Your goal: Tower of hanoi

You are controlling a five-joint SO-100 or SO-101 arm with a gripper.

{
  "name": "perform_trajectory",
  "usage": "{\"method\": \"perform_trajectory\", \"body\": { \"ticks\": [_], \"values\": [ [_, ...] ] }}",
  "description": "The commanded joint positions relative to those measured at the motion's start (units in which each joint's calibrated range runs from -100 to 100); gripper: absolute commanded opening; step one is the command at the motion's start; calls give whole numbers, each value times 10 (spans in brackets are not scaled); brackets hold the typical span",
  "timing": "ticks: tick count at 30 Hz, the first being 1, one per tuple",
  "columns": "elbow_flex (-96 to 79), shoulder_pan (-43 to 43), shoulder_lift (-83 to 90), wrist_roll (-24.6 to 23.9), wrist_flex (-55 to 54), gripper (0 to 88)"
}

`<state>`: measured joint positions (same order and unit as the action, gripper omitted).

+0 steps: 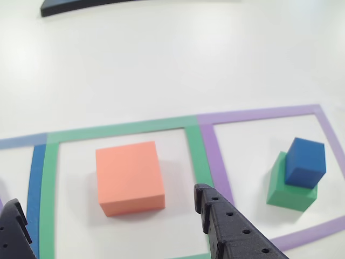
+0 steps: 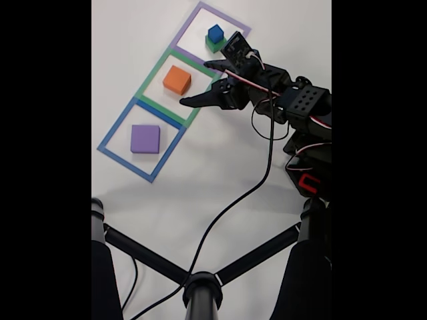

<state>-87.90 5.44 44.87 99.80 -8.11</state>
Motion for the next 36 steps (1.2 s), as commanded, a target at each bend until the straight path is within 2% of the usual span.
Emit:
{"method": "perform_trajectory", "body": {
  "ticks": [1,11,24,36],
  "values": [
    [-7,4,-40,2,-80,384],
    [3,6,-212,2,-262,378],
    [81,31,-389,2,-361,405],
    [103,9,-491,2,-458,396]
  ]
}}
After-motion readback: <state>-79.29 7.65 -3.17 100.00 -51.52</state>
